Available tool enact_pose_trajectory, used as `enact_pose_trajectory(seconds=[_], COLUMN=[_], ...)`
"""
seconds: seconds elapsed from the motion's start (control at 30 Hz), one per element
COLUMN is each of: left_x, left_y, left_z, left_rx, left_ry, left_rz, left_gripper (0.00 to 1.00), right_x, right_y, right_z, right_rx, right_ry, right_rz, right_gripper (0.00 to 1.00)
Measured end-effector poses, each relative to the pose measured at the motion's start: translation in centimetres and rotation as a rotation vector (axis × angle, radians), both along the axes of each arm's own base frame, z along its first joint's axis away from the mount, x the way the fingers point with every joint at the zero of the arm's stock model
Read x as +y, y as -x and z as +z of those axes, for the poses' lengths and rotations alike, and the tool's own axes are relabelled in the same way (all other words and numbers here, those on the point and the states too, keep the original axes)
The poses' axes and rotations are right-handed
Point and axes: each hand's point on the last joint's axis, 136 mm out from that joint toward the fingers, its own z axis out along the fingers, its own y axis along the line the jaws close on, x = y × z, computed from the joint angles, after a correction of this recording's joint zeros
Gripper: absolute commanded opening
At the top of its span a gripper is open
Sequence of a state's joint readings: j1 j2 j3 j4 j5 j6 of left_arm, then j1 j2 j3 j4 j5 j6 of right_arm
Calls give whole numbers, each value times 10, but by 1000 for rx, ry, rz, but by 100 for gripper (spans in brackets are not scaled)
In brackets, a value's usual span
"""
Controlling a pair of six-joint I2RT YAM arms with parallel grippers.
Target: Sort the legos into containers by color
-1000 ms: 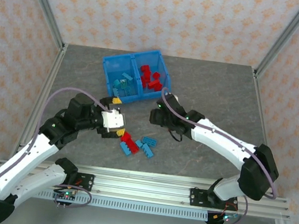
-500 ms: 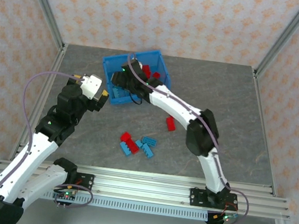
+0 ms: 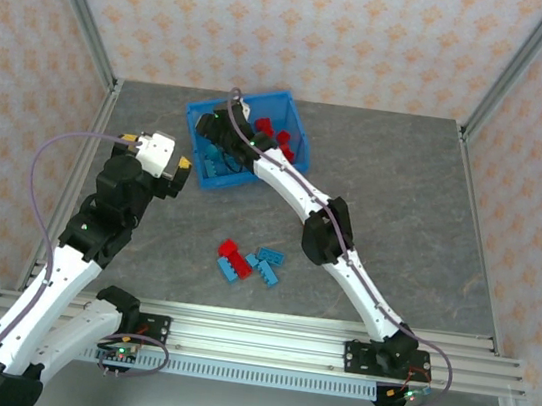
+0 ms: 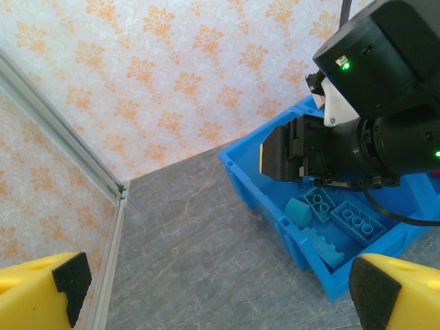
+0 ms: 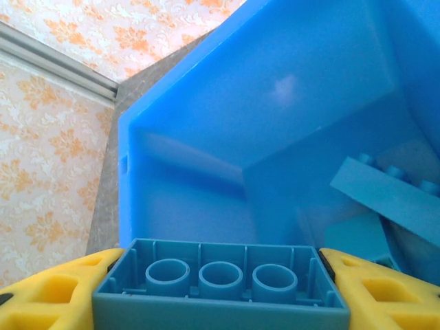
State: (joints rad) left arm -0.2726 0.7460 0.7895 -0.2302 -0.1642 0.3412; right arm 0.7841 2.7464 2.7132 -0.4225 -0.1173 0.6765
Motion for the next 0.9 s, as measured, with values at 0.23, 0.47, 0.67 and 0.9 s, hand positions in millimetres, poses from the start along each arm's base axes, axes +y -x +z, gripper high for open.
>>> enact_pose_trajectory(seconds=[0.23,0.47,0.67,0.9], left_x=[3,6,14,26], left_y=[-1,-6,-22,-36], left_z=[1,-4,-17,-33], left_rx=[-4,7,63,103], left_ry=[3,24,85,200], left_rz=[11,31,95,182], left_gripper=[100,100,100,100], right_x=[1,0,-40,-162], right_y=[-11,-2,50,196], right_z=[12,45,130,203], right_rx=[-39,-67,-93,-202], right_ry=[-49,-47,61,109], right_rz=[-18,27,138,294], right_gripper=[81,84,87,94])
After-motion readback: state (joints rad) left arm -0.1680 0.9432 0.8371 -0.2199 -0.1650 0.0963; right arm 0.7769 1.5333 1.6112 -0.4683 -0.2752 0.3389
